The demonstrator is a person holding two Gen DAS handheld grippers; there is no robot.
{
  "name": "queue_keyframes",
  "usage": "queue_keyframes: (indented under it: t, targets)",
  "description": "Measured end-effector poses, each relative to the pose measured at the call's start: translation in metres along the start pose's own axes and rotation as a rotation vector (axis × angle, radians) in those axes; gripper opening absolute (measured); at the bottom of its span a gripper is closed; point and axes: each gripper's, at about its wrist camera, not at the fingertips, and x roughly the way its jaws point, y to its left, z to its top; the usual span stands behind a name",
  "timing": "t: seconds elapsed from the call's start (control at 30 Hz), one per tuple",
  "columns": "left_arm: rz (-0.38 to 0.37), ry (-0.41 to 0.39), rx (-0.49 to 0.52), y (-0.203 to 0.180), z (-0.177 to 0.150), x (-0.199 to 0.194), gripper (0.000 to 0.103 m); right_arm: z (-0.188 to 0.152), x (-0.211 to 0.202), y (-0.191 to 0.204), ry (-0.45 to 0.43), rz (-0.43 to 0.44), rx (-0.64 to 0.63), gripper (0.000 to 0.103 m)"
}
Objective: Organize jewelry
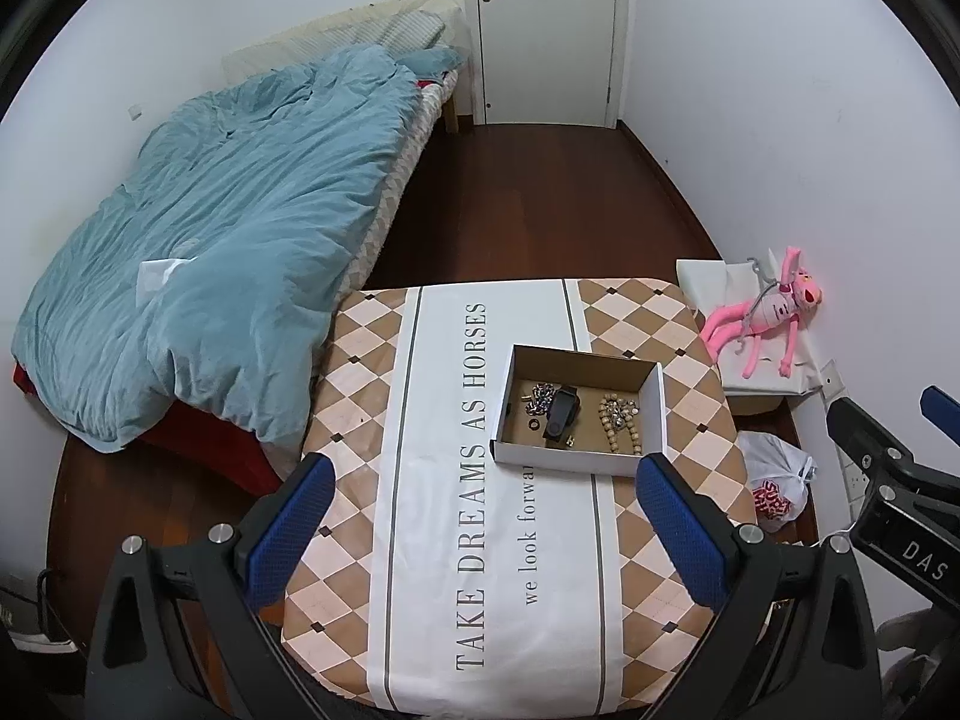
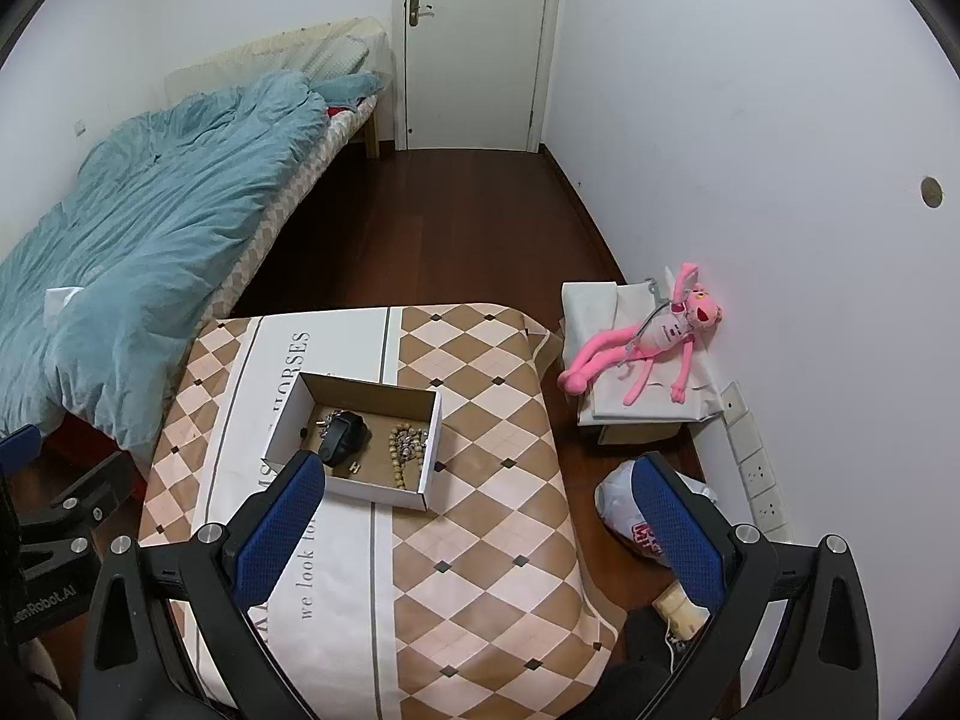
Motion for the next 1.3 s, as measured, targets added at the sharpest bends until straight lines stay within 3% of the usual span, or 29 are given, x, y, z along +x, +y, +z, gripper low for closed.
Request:
queue_keyframes:
  t: [1.3]
  targets:
    - [0.021,0.006,-0.011,0.006,-0.004,0.008,0.103,-0.007,0.009,0.007,0.038,0.016,-0.005,0.103]
